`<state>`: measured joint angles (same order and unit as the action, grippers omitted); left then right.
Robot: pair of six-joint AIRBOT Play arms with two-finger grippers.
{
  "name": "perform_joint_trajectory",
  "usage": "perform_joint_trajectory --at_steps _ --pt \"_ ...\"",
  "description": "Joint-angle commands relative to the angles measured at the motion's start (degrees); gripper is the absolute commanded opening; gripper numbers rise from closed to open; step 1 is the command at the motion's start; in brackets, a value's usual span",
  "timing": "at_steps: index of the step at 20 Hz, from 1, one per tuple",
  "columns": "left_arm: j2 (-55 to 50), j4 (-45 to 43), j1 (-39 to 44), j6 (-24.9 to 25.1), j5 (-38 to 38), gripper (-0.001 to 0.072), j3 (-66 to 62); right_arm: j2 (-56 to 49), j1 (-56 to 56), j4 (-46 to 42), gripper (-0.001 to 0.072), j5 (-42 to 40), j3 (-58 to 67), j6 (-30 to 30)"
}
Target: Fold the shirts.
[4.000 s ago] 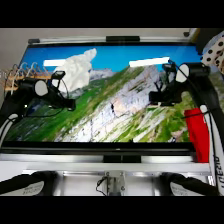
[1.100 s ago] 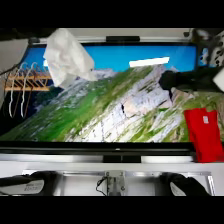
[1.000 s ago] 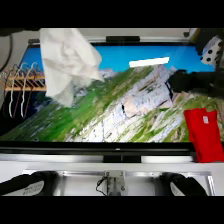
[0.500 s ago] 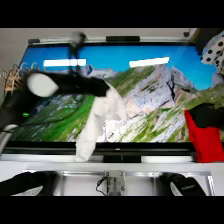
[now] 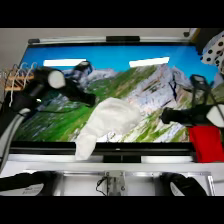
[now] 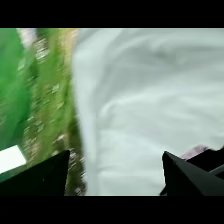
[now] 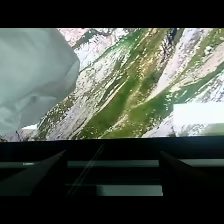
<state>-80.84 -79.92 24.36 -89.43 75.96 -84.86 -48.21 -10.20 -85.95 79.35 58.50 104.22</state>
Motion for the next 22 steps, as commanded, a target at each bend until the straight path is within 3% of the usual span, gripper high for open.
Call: perform_joint_trajectory --at_steps 1,3,7,10,14,15,16,20,21,22 --pt "5.46 2.71 -15.13 0.17 13.94 0.072 4.74 -11.23 0.02 7.8 0.067 -7.93 -1.95 -4.66" --pt "10.45 6.8 -18.75 0.13 10.25 0.0718 16.65 -17.84 0.02 13.0 0.067 -9.46 -1.95 -7.98" --pt "16.02 14.67 -17.81 -0.17 -1.27 0.0717 40.11 -26.93 -0.02 18.16 0.067 -9.51 -1.97 -12.72" --pt "15.69 21.57 -14.16 0.44 -10.1 0.0712 49.13 -29.14 -0.02 18.18 0.067 -10.12 -1.95 -12.79" --pt "14.36 22.99 -7.37 0.35 -17.27 0.0707 52.11 -29.27 -0.02 18.21 0.067 -11.08 -1.97 -12.76" --pt "13.92 23.02 -6.01 0.2 -18.8 0.0654 52.09 -29.27 -0.04 18.32 0.067 -11.34 -1.97 -12.76" --pt "13.6 23.02 -5.09 0.2 -20.2 0.0501 52.09 -29.27 -0.04 18.71 0.067 -11.8 -1.97 -12.74" --pt "13.46 22.97 -4.59 0.24 -22.64 0.0113 51.91 -30.58 -1.7 20.41 0.067 -15.61 -1.97 -12.68" --pt "13.46 22.97 -4.59 0.22 -22.62 0.0036 51.89 -31.58 -2.97 20.55 0.067 -16.79 -1.97 -12.48" --pt "13.49 22.99 -4.59 0.22 -22.58 0.0033 51.89 -32.74 -4.33 20.59 0.067 -17.97 -1.97 -12.24"
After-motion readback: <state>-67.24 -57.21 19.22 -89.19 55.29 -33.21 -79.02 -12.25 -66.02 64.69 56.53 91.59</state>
